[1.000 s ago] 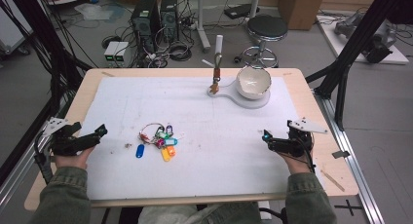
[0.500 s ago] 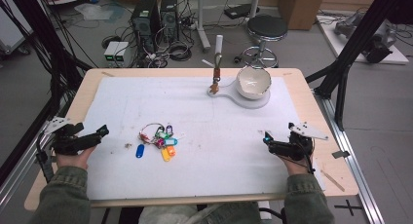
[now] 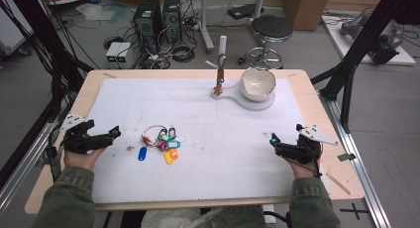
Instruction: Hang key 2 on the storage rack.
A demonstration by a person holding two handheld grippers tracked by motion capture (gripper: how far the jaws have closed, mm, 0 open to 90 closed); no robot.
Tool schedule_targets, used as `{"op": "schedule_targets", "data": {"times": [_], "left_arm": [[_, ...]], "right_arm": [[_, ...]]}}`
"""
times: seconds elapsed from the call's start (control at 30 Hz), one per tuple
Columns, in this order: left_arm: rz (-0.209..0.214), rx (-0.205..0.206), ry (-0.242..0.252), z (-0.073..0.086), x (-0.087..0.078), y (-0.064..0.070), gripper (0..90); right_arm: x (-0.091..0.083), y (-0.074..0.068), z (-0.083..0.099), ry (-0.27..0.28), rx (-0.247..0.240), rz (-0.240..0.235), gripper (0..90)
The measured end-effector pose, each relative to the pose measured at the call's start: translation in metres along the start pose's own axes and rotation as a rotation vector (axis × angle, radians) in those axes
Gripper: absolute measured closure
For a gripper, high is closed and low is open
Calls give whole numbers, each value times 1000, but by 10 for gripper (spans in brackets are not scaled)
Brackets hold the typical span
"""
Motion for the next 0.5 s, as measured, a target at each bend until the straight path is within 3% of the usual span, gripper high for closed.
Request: {"op": "schedule_targets", "data": {"times": [0.13, 0.5], "left_arm": [[14, 12, 8, -4, 1, 7, 17], [37, 41, -53, -4, 12, 19, 17]], "right_arm": [[-1, 0, 0, 3, 3, -1, 17], [-2, 1, 1, 2, 5, 0, 18]]}}
Point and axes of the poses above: each handheld gripper's, and its own axes: x roughly forward along the jaws, z roughly out of its underside, y roughly to its right, the point moved 3 cm from there along x, roughly forward along the jaws, and after that the axes turned 14 degrees about -x, right-handed, at the moved point
